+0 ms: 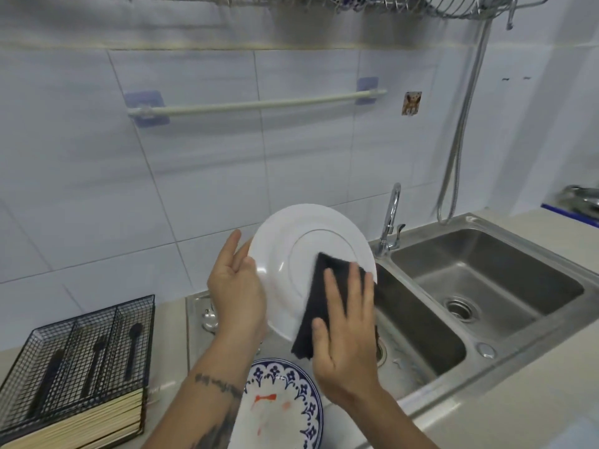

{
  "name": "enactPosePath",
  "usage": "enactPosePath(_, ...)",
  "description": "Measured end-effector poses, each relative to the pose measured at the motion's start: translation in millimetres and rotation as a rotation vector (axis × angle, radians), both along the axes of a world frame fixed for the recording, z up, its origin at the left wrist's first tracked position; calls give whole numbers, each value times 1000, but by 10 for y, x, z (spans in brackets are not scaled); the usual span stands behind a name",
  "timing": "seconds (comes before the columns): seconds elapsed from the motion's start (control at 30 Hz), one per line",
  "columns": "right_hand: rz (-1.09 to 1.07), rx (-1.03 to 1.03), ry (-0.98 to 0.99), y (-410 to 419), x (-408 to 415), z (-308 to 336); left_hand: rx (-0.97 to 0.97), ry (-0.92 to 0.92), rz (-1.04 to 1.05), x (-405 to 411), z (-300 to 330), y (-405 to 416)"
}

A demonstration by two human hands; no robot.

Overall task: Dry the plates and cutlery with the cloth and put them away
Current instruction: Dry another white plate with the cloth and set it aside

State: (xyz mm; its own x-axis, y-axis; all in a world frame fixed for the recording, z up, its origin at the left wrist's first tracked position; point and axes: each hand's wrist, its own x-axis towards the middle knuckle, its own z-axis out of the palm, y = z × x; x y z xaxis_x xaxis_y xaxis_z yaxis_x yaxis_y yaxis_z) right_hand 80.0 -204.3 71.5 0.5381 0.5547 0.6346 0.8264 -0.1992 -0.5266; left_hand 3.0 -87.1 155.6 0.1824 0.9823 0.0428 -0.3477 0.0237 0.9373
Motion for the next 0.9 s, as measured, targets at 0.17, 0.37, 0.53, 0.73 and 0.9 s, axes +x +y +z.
enactPosePath(0.17,121,-163,-184,227,28,203,-32,1,-181,167,72,-152)
enactPosePath(0.37,68,-117,-152,398,447,663,109,44,-263,67,159,-113)
enactPosePath(0.53,12,-39,31,285,759,612,148,-10,-207,-174,146,52)
enactPosePath(0.73,7,-11,79,199,415,461,134,-9,-240,-262,126,146)
enactPosePath(0.9,36,-134,-307,453,311,892,134,-43,-283,-122,155,31)
